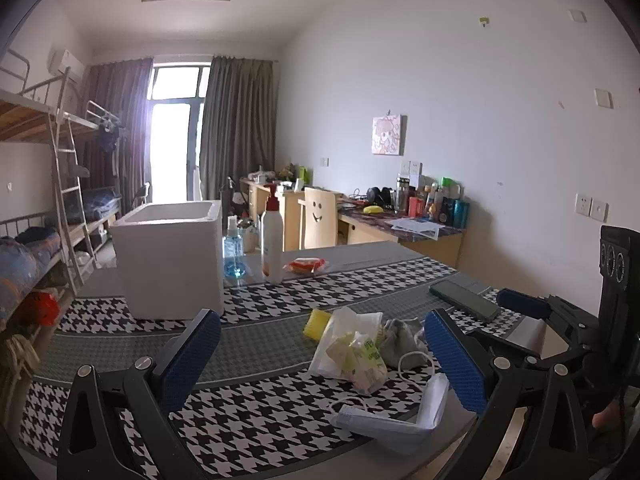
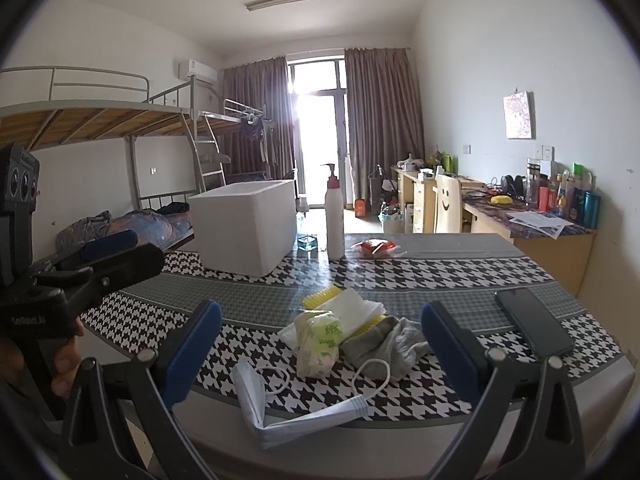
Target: Organize soft objects
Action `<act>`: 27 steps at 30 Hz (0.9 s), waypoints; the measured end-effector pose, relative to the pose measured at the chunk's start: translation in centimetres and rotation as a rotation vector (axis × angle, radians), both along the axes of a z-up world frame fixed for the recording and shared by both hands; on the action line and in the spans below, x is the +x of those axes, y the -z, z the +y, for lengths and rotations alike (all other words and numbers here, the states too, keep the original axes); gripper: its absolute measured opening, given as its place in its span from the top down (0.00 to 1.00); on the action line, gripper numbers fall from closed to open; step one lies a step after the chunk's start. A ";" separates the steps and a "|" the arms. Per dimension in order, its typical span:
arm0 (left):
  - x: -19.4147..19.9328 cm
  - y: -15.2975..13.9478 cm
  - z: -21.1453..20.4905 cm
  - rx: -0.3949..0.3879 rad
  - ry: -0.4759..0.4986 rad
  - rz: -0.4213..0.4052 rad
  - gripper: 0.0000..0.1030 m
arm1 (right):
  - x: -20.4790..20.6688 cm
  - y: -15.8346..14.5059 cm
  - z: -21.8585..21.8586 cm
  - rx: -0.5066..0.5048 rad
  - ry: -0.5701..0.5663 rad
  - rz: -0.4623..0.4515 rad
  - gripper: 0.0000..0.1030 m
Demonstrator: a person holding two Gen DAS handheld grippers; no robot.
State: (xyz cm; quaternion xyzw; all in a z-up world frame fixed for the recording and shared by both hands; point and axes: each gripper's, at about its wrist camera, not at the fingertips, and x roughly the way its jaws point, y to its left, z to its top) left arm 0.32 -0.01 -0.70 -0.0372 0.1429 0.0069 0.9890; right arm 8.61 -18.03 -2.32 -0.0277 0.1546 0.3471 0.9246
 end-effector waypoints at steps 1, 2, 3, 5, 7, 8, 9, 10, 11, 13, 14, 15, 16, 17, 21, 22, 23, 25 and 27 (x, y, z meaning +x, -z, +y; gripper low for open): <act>0.0 0.1 0.0 -0.001 0.001 0.003 0.01 | 0.1 0.0 0.0 -0.001 -0.001 0.002 0.02; 0.1 0.2 0.0 -0.002 0.003 0.007 0.01 | 0.0 0.1 0.0 -0.002 0.000 0.003 0.02; 0.1 0.2 0.0 -0.003 0.004 0.008 0.01 | 0.1 0.1 0.0 -0.003 0.000 0.005 0.02; 0.1 0.3 0.0 -0.004 0.005 0.011 0.01 | 0.1 0.2 0.1 -0.005 0.001 0.006 0.02; 0.1 0.4 0.0 -0.008 0.006 0.014 0.01 | 0.2 0.3 0.0 -0.005 0.001 0.009 0.02; 0.1 0.4 0.1 -0.009 0.008 0.017 0.01 | 0.2 0.3 0.1 -0.006 0.002 0.010 0.02; 0.1 0.4 0.0 -0.010 0.009 0.019 0.01 | 0.2 0.4 0.1 -0.006 0.003 0.012 0.02; 0.1 0.5 0.0 -0.010 0.009 0.021 0.01 | 0.2 0.4 0.0 -0.007 0.003 0.013 0.02; 0.2 0.6 0.0 -0.010 0.009 0.023 0.01 | 0.2 0.4 0.0 -0.007 0.004 0.014 0.02; 0.3 0.7 -0.1 -0.012 0.012 0.029 0.01 | 0.3 0.5 0.1 -0.008 0.005 0.017 0.02; 0.4 0.8 -0.1 -0.014 0.011 0.033 0.01 | 0.4 0.5 0.0 -0.009 0.006 0.019 0.02; 0.4 0.9 0.0 -0.015 0.009 0.035 0.01 | 0.4 0.6 0.0 -0.010 0.007 0.021 0.02; 0.5 1.0 0.0 -0.015 0.007 0.038 0.01 | 0.4 0.6 0.0 -0.011 0.007 0.022 0.02; 0.6 1.1 0.0 -0.015 0.004 0.041 0.01 | 0.3 0.7 -0.1 -0.012 0.007 0.024 0.02; 0.9 1.4 0.1 -0.020 -0.002 0.055 0.01 | 0.4 1.1 0.0 -0.021 0.004 0.034 0.02; 1.0 1.5 0.2 -0.021 -0.004 0.057 0.01 | 0.4 1.2 0.1 -0.024 0.003 0.037 0.02; 1.1 1.6 0.2 -0.022 -0.004 0.060 0.01 | 0.4 1.4 0.1 -0.027 0.002 0.042 0.02; 1.2 1.7 0.2 -0.023 -0.003 0.067 0.01 | 0.4 1.7 0.2 -0.033 -0.001 0.048 0.02; 1.3 2.0 0.0 -0.023 0.005 0.076 0.01 | 0.5 2.0 0.2 -0.038 0.000 0.054 0.02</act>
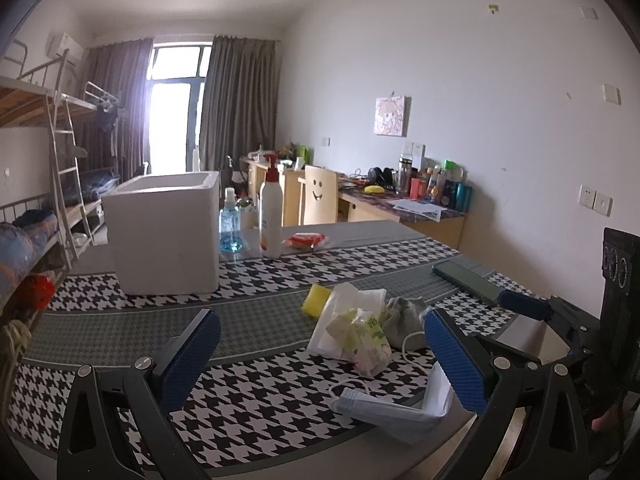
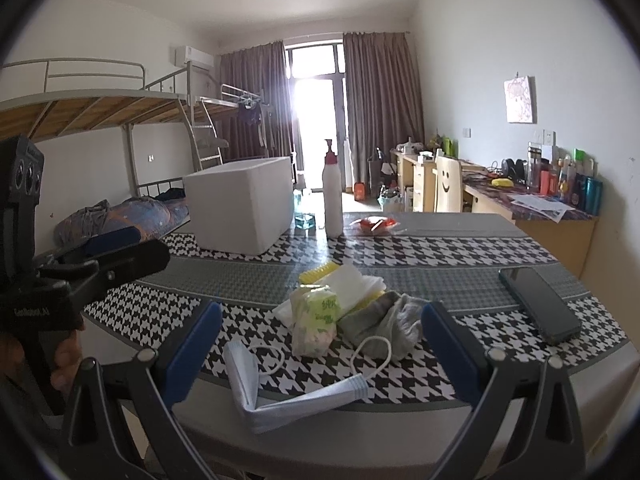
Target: Organize soft objects
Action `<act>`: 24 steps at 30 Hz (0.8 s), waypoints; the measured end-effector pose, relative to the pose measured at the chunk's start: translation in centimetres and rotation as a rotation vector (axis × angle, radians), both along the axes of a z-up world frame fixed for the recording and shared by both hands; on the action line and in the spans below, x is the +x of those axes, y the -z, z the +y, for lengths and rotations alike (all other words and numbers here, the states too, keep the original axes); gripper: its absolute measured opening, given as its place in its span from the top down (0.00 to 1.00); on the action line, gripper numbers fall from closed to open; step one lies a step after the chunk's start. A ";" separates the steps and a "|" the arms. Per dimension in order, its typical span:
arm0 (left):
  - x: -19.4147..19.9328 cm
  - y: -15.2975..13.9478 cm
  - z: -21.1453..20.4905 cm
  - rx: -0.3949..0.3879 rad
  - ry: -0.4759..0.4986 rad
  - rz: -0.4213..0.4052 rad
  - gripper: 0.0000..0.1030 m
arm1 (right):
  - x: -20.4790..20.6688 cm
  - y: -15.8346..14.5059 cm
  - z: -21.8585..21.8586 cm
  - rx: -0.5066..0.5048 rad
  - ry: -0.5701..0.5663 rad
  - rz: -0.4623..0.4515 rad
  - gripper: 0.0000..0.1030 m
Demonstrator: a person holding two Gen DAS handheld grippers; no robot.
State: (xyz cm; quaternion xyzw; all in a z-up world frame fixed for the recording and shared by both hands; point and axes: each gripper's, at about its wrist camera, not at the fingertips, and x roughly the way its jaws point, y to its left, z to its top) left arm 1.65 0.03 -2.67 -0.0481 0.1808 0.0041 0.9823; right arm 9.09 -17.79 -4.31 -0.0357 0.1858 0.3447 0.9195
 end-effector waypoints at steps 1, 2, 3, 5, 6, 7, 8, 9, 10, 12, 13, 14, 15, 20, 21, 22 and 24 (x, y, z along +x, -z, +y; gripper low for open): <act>0.0 0.1 -0.1 0.000 0.003 0.003 0.01 | 0.1 0.1 0.0 -0.002 0.002 0.004 0.02; 0.1 0.2 -0.2 0.000 0.009 0.011 0.01 | 0.1 0.2 0.0 -0.002 0.004 0.005 0.02; 0.2 0.4 -0.3 0.001 0.011 0.014 0.01 | 0.2 0.3 -0.1 -0.003 0.006 0.009 0.02; 0.3 0.7 -0.4 0.004 0.014 0.023 0.01 | 0.3 0.4 -0.3 -0.004 0.011 0.015 0.02; 0.3 0.7 -0.4 0.004 0.011 0.026 0.01 | 0.4 0.5 -0.4 -0.005 0.013 0.018 0.02; 0.4 0.8 -0.3 0.001 0.008 0.027 0.01 | 0.5 0.5 -0.5 -0.006 0.015 0.021 0.02; 0.5 0.9 -0.2 -0.003 0.004 0.030 0.01 | 0.5 0.7 -0.6 -0.006 0.015 0.027 0.02; 0.4 1.0 0.0 -0.005 0.000 0.030 0.01 | 0.5 0.7 -0.6 -0.007 0.012 0.031 0.02; 0.5 1.1 0.1 -0.006 -0.005 0.032 0.01 | 0.5 0.9 -0.5 -0.011 0.009 0.035 0.02; 0.6 1.2 0.3 -0.007 -0.011 0.037 0.01 | 0.4 1.2 -0.4 -0.021 0.007 0.040 0.02; 0.6 1.3 0.4 -0.010 -0.015 0.039 0.01 | 0.3 1.3 -0.3 -0.025 0.004 0.042 0.02; 0.6 1.3 0.5 -0.011 -0.015 0.040 0.01 | 0.2 1.5 -0.3 -0.028 0.002 0.046 0.02; 0.7 1.4 0.5 -0.012 -0.015 0.042 0.01 | 0.2 1.7 -0.3 -0.029 0.001 0.049 0.02; 1.1 1.7 0.5 -0.013 -0.018 0.059 0.01 | 0.1 2.8 0.2 -0.059 -0.014 0.074 0.02; 1.2 1.7 0.5 -0.013 -0.020 0.060 0.01 | 0.1 2.9 0.3 -0.063 -0.018 0.077 0.02; 1.2 1.7 0.5 -0.014 -0.021 0.062 0.01 | 0.0 3.0 0.4 -0.067 -0.021 0.080 0.02; 1.2 1.9 0.6 -0.014 -0.022 0.062 0.01 | 0.0 3.3 0.6 -0.072 -0.033 0.093 0.02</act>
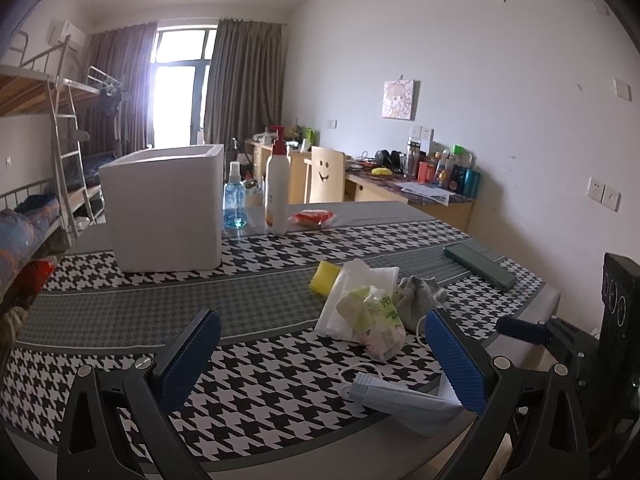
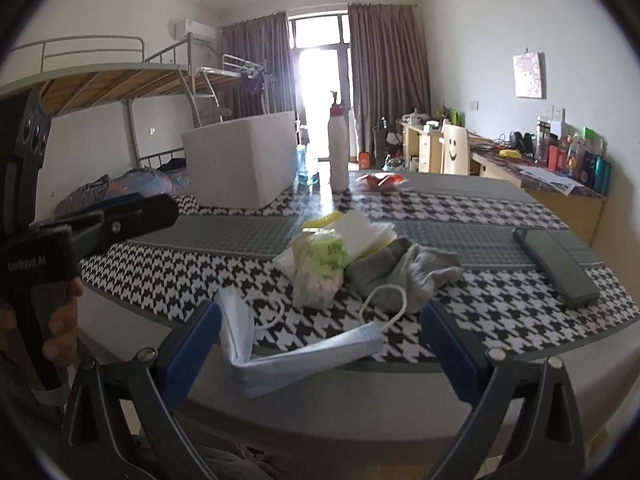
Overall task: Organize soft objects
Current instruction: 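Reach the right tool to the blue face mask and grasp it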
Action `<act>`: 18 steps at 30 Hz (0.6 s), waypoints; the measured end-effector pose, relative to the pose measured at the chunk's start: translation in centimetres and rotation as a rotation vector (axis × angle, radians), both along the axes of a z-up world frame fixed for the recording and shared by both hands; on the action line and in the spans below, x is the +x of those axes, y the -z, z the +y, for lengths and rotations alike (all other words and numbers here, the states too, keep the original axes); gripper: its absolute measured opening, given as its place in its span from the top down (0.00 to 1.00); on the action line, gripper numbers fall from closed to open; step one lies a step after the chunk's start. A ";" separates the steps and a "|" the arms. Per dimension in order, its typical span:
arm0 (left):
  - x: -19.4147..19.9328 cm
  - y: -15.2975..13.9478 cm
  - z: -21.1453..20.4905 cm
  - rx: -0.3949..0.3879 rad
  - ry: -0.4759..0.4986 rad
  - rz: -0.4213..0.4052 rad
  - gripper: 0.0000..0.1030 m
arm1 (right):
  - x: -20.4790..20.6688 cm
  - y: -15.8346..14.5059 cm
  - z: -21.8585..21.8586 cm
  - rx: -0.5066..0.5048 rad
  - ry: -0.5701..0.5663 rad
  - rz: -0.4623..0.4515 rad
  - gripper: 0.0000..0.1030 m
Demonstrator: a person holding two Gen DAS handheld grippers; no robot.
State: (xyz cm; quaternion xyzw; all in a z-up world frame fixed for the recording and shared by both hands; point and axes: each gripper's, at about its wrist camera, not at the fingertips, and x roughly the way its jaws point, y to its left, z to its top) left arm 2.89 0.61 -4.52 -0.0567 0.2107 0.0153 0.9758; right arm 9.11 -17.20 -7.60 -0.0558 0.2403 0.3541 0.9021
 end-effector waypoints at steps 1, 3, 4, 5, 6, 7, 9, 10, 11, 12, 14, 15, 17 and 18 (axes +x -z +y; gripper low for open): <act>0.1 0.0 0.1 0.001 -0.003 0.001 0.01 | 0.0 0.2 0.0 0.002 -0.006 0.008 0.02; 0.3 0.1 0.2 0.006 -0.008 0.004 0.01 | -0.1 0.5 0.1 0.002 -0.016 0.019 0.02; 0.4 0.1 0.3 0.006 -0.014 0.005 0.01 | -0.2 0.7 0.2 -0.001 -0.021 0.023 0.02; 0.4 0.2 0.4 0.004 -0.016 0.005 0.01 | -0.3 1.0 0.3 -0.008 -0.028 0.029 0.02; 0.4 0.2 0.5 0.003 -0.017 0.006 0.01 | -0.3 1.2 0.4 -0.015 -0.032 0.033 0.02; 0.5 0.2 0.6 0.001 -0.018 0.007 0.01 | -0.4 1.4 0.5 -0.022 -0.037 0.036 0.02; 0.7 0.3 0.6 0.001 -0.017 0.012 0.01 | -0.5 1.7 0.8 -0.029 -0.044 0.041 0.02; 0.8 0.4 0.5 0.003 -0.015 0.015 0.01 | -0.6 1.9 0.8 -0.029 -0.050 0.044 0.02; 0.9 0.5 0.5 0.005 -0.015 0.019 0.01 | -0.6 2.0 0.9 -0.031 -0.053 0.047 0.02; 0.9 0.6 0.5 0.005 -0.015 0.021 0.01 | -0.6 2.2 1.0 -0.031 -0.057 0.054 0.02; 1.2 0.8 0.5 0.002 -0.012 0.029 0.01 | -0.4 2.5 1.2 -0.029 -0.071 0.072 0.02; 1.3 0.9 0.5 0.001 -0.012 0.032 0.01 | -0.3 2.6 1.2 -0.027 -0.075 0.077 0.02; 1.6 1.2 0.4 0.002 -0.011 0.042 0.01 | -0.3 2.9 1.3 -0.024 -0.088 0.084 0.02; 1.7 1.3 0.4 0.002 -0.011 0.044 0.01 | -0.2 2.9 1.4 -0.025 -0.091 0.085 0.02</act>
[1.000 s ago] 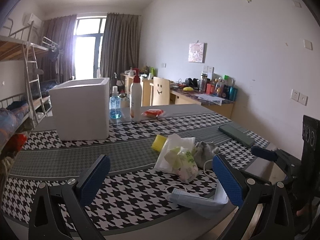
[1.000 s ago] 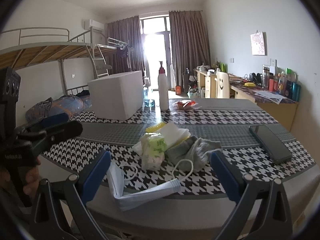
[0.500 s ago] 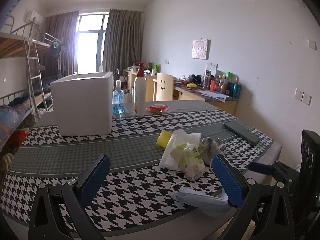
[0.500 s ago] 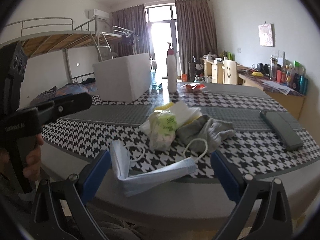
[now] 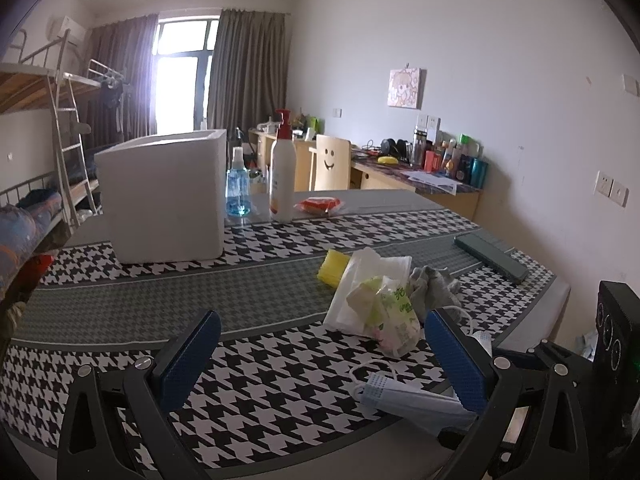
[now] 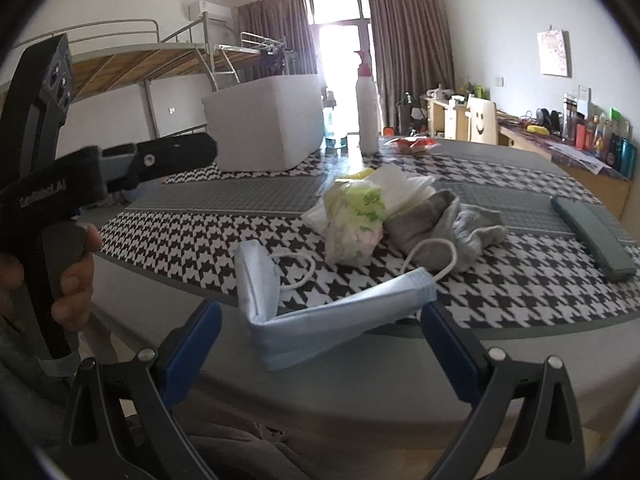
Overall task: Organize soft objects
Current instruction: 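Reach the right tool to the blue face mask and grasp it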
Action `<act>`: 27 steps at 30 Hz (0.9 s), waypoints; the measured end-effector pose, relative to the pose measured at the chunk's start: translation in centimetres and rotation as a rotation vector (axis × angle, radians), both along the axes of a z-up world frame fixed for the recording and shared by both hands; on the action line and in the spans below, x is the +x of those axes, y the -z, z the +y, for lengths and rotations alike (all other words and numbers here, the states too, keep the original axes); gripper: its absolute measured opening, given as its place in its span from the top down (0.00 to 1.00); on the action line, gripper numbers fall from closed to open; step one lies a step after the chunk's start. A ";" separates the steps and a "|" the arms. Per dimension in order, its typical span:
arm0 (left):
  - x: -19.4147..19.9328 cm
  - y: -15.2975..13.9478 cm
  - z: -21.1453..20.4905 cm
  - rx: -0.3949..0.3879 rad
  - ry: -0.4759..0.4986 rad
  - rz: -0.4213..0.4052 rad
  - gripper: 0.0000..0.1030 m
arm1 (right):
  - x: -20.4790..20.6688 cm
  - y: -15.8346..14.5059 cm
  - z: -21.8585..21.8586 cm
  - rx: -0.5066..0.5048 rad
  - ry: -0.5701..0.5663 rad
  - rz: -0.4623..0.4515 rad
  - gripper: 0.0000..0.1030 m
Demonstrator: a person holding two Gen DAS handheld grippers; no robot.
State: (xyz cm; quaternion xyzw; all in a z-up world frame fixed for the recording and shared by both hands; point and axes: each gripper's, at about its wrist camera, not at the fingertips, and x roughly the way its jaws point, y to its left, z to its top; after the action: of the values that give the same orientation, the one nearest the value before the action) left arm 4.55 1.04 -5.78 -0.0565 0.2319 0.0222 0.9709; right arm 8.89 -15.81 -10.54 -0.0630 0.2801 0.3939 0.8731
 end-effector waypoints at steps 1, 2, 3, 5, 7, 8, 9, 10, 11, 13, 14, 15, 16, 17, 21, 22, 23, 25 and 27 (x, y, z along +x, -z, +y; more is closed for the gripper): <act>0.1 0.1 0.0 -0.001 0.000 0.003 0.01 | 0.1 0.0 0.1 -0.002 -0.004 0.004 0.04; 0.3 0.2 0.0 -0.003 0.001 0.009 0.01 | 0.1 0.2 0.2 -0.004 -0.011 0.009 0.06; 0.4 0.3 0.0 -0.003 0.001 0.012 0.01 | 0.2 0.4 0.3 -0.008 -0.015 0.015 0.10; 0.7 0.5 -0.1 -0.003 0.003 0.017 0.01 | 0.4 0.8 0.5 -0.014 -0.021 0.038 0.21; 0.8 0.6 -0.1 -0.004 0.006 0.022 0.01 | 0.7 1.2 0.4 -0.012 -0.023 0.063 0.32; 0.8 0.6 -0.1 -0.005 0.007 0.024 0.01 | 0.8 1.3 0.4 -0.014 -0.024 0.067 0.34; 1.0 0.7 -0.1 -0.007 0.008 0.028 0.01 | 0.8 1.2 0.3 -0.013 -0.020 0.063 0.39; 1.1 0.7 -0.2 -0.008 0.010 0.031 0.01 | 0.8 1.3 0.3 -0.012 -0.018 0.062 0.44; 1.2 0.8 -0.3 -0.010 0.015 0.034 0.01 | 0.9 1.3 0.1 -0.009 -0.019 0.064 0.45; 1.5 0.8 -0.4 -0.009 0.021 0.038 0.01 | 1.0 1.3 0.0 -0.013 -0.015 0.061 0.56; 1.6 0.9 -0.5 -0.006 0.025 0.041 0.01 | 1.0 1.3 -0.2 -0.015 -0.016 0.057 0.58; 1.7 0.9 -0.7 -0.004 0.030 0.044 0.01 | 0.9 1.3 -0.3 -0.016 -0.018 0.052 0.63; 1.8 1.0 -0.8 -0.004 0.034 0.046 0.01 | 0.8 1.2 -0.5 -0.016 -0.017 0.040 0.67; 2.0 1.0 -0.9 -0.004 0.038 0.048 0.01 | 0.8 1.1 -0.5 -0.017 -0.016 0.034 0.67; 2.3 1.0 -1.3 -0.002 0.050 0.051 0.01 | 0.8 0.8 -1.3 -0.014 -0.016 0.022 0.71; 2.4 1.0 -1.4 0.000 0.051 0.052 0.01 | 0.8 0.6 -1.5 -0.011 -0.016 0.019 0.72; 2.5 1.0 -1.4 0.001 0.051 0.052 0.01 | 0.8 0.5 -1.6 -0.009 -0.015 0.014 0.72; 2.5 1.0 -1.5 -0.003 0.051 0.053 0.01 | 0.9 0.1 -2.2 0.002 -0.008 0.000 0.72; 2.6 1.0 -1.6 -0.007 0.053 0.052 0.01 | 1.1 -0.2 -2.8 0.013 0.004 -0.009 0.73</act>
State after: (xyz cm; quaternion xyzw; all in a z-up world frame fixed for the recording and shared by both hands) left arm 7.17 -0.57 -6.77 -0.0529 0.2585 -0.0028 0.9646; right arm 9.95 -18.59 -10.30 -0.0585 0.2740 0.3937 0.8755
